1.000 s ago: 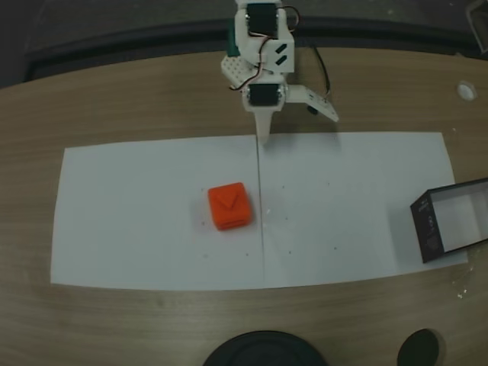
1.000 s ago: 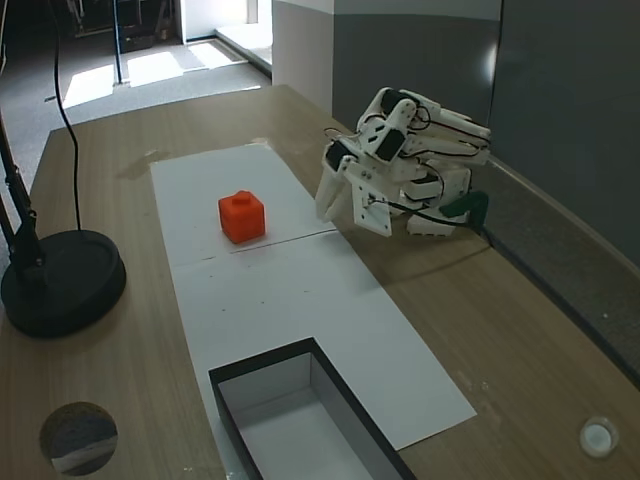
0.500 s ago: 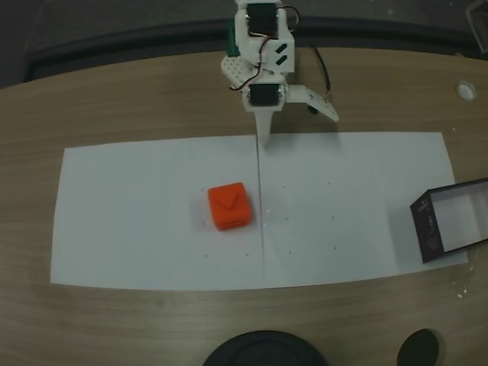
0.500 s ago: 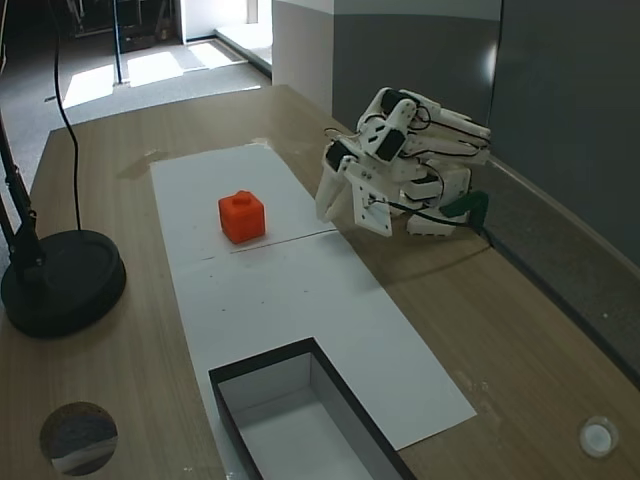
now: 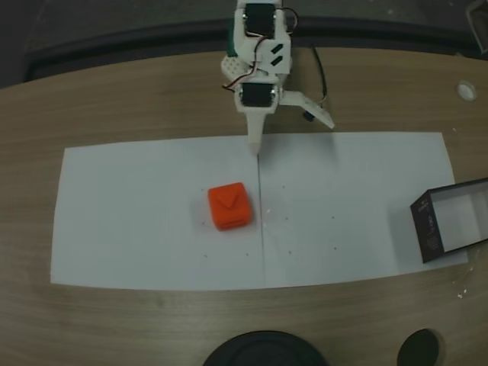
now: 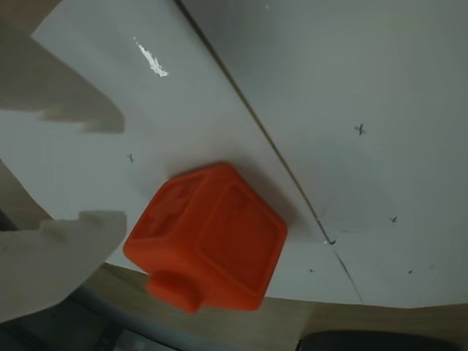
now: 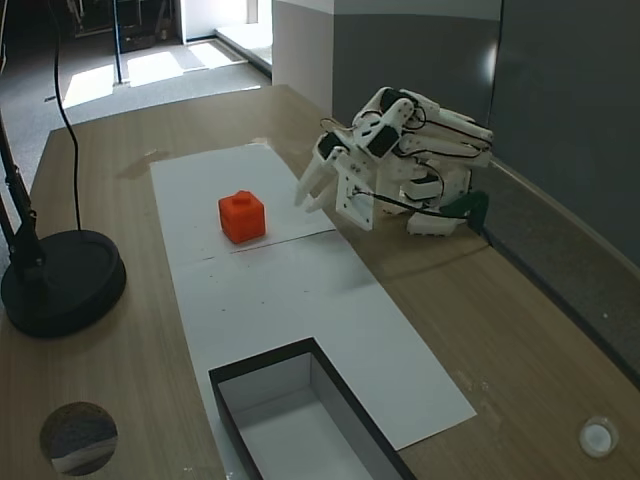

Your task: Grab a orange square and put it in the box.

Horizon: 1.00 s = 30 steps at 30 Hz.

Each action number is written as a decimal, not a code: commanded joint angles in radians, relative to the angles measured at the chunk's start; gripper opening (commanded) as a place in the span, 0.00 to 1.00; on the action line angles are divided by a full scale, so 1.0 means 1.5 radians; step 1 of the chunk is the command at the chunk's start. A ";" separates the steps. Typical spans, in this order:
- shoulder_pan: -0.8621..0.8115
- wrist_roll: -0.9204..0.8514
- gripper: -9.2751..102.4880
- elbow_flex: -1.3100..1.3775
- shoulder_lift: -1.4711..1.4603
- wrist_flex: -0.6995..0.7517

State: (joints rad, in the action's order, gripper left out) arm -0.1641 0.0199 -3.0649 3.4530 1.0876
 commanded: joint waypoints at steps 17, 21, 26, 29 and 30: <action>0.022 0.003 0.40 0.191 -0.135 -0.093; 0.020 0.003 0.40 0.289 -0.320 -0.093; 0.016 0.003 0.40 0.448 -0.610 -0.055; 0.016 0.004 0.40 0.552 -0.788 -0.011; 0.016 0.003 0.40 0.587 -0.846 0.005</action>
State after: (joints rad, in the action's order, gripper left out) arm -0.1365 0.0199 -2.3700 2.4130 1.0707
